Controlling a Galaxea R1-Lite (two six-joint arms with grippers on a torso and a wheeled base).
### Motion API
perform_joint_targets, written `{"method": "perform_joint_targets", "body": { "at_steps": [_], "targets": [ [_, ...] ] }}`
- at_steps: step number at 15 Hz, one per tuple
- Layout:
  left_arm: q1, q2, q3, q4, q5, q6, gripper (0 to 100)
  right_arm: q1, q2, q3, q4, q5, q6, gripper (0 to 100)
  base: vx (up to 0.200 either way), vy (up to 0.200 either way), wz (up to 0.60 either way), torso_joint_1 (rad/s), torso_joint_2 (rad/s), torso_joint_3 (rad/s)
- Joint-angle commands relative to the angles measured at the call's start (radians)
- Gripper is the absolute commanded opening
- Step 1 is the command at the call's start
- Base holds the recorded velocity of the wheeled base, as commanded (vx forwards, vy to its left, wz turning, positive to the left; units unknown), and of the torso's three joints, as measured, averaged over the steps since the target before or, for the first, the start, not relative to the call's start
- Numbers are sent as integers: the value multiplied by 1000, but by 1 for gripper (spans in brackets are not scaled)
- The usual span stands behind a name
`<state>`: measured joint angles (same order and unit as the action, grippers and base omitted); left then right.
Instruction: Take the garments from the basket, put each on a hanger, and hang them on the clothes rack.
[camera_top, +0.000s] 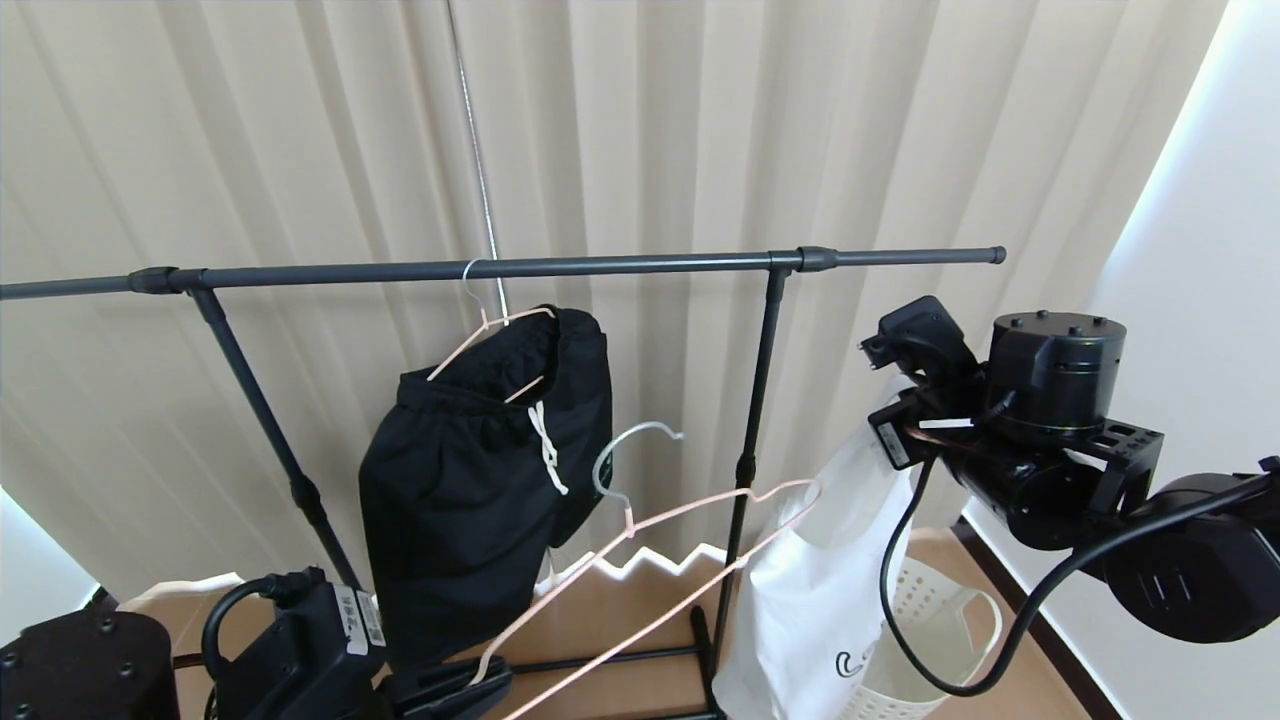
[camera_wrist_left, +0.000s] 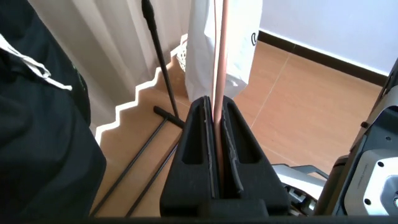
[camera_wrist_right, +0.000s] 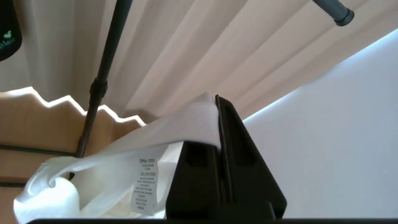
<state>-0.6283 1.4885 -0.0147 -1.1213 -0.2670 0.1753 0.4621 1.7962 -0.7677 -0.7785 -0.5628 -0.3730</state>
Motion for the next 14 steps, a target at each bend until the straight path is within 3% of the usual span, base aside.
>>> {"method": "perform_joint_targets", "body": {
  "at_steps": [1,8,11,14],
  "targets": [
    [-50,30,1,-11,0,-28,0,32,5,2,-18,1,0,0,0,0,0,0,0,0],
    [-71,173,-21,-186,8,-82,0,95,12,13,-19,0,3,0,0,0,0,0,0,0],
    [-71,194,-25,-204,25,-91,0,109,11,16,-19,0,5,0,0,0,0,0,0,0],
    [-73,210,-27,-232,68,-100,0,130,14,21,-22,-54,5,0,0,0,0,0,0,0]
  ]
}}
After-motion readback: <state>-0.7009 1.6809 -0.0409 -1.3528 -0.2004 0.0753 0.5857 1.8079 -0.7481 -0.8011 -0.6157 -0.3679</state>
